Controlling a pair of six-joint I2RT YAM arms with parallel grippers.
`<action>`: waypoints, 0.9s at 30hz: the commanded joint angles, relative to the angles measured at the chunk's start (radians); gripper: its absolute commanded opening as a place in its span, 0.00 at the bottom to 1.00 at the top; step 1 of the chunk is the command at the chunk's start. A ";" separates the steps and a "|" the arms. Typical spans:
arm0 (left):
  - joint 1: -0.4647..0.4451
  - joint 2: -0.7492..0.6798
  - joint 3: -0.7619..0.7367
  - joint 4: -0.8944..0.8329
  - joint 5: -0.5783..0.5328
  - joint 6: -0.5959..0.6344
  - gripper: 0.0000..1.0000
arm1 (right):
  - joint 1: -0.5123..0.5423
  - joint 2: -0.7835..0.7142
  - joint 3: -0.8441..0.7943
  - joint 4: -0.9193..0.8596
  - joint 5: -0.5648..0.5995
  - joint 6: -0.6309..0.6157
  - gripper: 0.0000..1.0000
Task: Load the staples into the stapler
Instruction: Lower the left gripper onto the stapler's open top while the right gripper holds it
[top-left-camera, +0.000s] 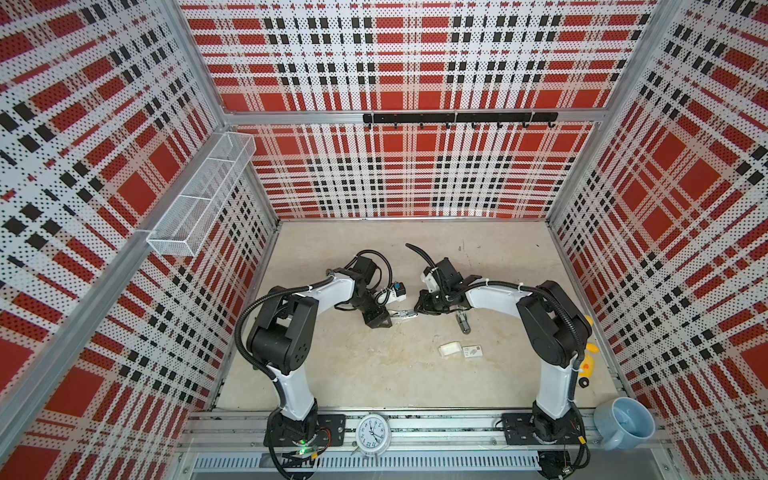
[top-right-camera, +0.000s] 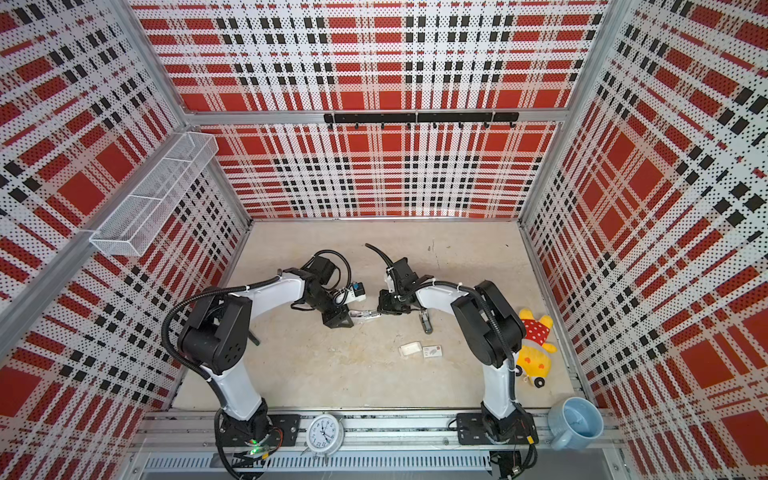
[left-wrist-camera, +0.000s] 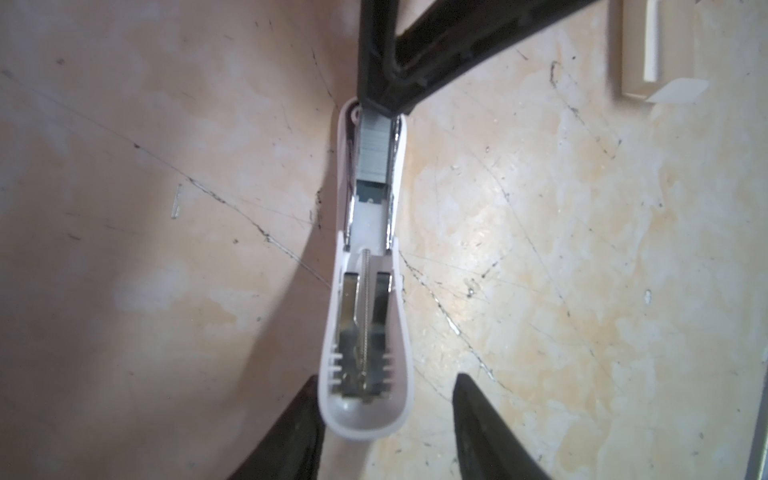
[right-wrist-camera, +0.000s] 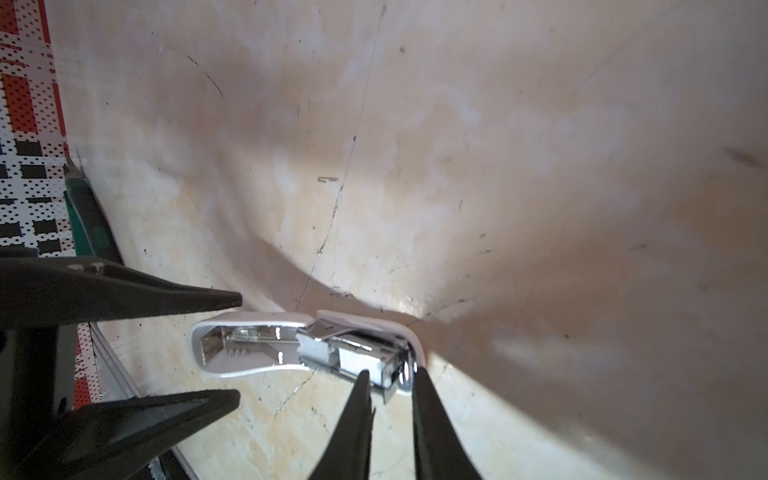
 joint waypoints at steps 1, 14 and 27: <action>-0.004 -0.031 -0.010 0.029 0.009 -0.002 0.50 | -0.002 0.023 0.031 0.024 0.001 -0.004 0.19; -0.005 -0.034 -0.019 0.054 0.018 -0.022 0.36 | -0.002 0.037 0.034 0.016 0.002 -0.009 0.16; -0.004 -0.051 -0.025 0.062 0.023 -0.031 0.29 | -0.003 0.048 0.043 0.006 0.006 -0.012 0.12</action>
